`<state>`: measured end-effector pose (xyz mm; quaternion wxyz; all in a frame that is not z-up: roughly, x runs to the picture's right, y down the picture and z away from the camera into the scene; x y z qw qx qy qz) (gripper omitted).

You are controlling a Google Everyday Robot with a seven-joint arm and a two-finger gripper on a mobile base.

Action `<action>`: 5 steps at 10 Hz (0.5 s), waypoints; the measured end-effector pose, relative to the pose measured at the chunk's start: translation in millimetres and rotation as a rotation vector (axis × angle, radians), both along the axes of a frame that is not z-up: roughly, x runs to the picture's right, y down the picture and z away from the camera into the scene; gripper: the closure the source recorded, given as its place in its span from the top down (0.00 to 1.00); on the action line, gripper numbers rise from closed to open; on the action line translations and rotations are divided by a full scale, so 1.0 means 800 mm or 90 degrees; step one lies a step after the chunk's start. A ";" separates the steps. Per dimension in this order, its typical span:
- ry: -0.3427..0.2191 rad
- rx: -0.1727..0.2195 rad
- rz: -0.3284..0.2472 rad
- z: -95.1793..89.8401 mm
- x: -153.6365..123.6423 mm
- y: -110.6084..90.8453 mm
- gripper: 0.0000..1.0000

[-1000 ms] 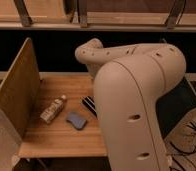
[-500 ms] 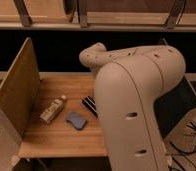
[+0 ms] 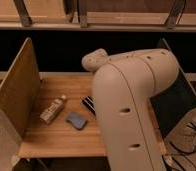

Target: Place the pepper in the ceramic cup

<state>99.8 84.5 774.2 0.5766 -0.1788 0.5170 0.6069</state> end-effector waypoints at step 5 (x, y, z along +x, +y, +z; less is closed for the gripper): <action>-0.004 0.010 -0.003 0.013 -0.009 -0.010 0.62</action>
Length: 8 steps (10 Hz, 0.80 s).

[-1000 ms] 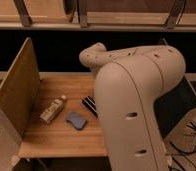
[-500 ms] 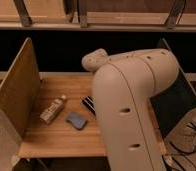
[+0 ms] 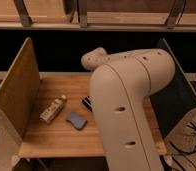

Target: Place the pepper in the ceramic cup

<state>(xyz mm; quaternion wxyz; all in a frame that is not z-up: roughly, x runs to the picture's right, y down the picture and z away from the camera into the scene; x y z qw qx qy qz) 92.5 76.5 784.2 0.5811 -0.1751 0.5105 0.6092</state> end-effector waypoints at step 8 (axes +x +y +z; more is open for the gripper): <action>-0.019 -0.008 -0.001 0.002 -0.010 0.003 0.78</action>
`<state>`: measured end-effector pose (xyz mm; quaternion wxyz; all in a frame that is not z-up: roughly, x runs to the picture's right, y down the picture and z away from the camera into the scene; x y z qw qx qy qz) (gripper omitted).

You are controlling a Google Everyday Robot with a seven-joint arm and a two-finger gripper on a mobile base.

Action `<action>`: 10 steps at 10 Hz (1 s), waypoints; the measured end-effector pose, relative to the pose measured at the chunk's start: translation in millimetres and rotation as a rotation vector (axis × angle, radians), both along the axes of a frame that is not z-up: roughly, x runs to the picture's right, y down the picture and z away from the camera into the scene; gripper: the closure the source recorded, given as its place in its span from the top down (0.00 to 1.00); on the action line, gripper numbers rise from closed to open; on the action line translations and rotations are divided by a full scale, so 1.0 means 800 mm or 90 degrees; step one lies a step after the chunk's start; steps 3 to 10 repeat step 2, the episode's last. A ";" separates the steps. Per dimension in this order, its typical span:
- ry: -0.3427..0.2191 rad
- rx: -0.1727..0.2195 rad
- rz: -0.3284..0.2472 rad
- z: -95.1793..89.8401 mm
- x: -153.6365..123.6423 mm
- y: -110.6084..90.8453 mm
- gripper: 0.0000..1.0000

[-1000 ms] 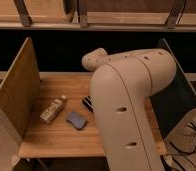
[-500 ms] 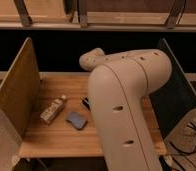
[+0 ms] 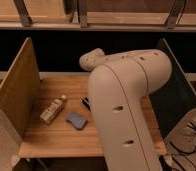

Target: Place the pepper in the ceramic cup

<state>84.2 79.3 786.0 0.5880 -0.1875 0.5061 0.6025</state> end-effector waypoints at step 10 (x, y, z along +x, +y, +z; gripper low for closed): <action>-0.021 0.020 0.006 0.000 -0.011 -0.011 0.78</action>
